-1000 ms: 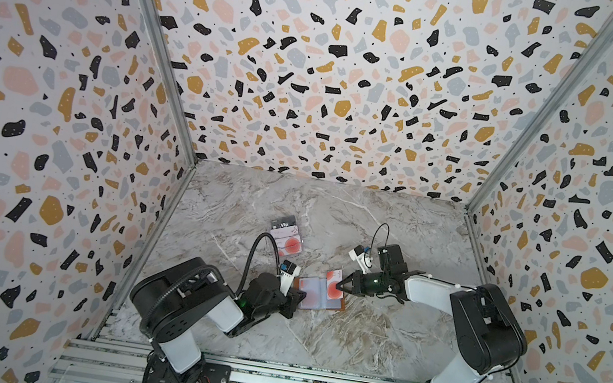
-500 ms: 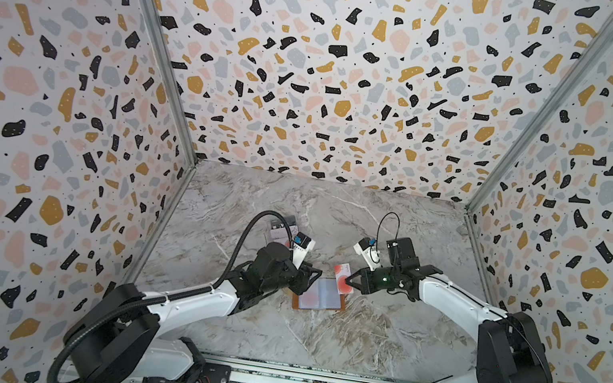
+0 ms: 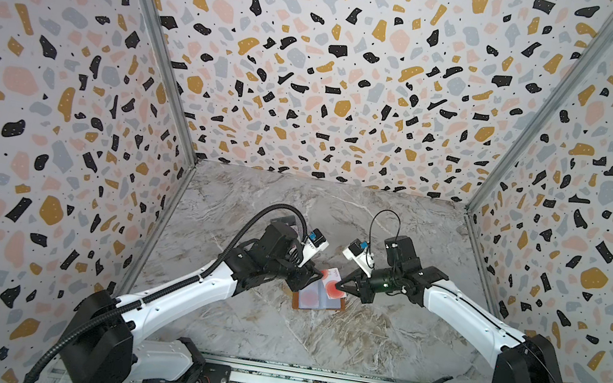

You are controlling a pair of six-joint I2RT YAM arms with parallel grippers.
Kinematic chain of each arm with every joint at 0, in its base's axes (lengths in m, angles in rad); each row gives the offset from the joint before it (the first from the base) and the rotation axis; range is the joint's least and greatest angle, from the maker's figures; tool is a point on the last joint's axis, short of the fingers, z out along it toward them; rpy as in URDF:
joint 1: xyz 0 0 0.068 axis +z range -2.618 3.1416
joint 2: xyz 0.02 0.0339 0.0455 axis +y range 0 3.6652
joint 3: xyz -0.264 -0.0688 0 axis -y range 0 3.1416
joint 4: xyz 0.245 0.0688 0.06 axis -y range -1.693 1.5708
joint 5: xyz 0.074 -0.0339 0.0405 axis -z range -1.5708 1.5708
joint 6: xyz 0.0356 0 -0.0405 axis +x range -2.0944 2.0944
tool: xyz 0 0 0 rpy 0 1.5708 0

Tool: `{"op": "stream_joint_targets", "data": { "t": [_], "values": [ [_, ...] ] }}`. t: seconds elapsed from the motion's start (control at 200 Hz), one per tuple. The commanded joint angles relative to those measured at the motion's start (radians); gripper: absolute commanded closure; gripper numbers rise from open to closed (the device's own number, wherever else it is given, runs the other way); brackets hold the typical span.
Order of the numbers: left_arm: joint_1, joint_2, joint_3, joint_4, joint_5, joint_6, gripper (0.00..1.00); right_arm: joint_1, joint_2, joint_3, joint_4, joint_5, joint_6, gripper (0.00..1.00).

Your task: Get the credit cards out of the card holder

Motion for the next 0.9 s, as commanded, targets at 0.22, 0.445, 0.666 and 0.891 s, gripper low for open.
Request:
{"op": "stream_joint_targets", "data": {
  "t": [0.22, 0.445, 0.666, 0.891],
  "values": [
    [0.024, -0.004, 0.084, -0.142, 0.168, 0.146, 0.61, 0.069, -0.010, 0.051, -0.060, -0.037, -0.147, 1.00],
    [0.028, 0.004, 0.078, -0.155, 0.298, 0.177, 0.75, 0.071, -0.010, 0.059, -0.063, -0.035, -0.176, 1.00],
    [0.038, 0.028, 0.090, -0.183, 0.381, 0.205, 0.87, 0.071, -0.025, 0.044, -0.035, -0.035, -0.177, 1.00],
    [0.047, 0.019, 0.079, -0.119, 0.448, 0.170, 0.99, 0.067, -0.039, 0.032, 0.009, 0.000, -0.149, 0.98]
  ]
}}
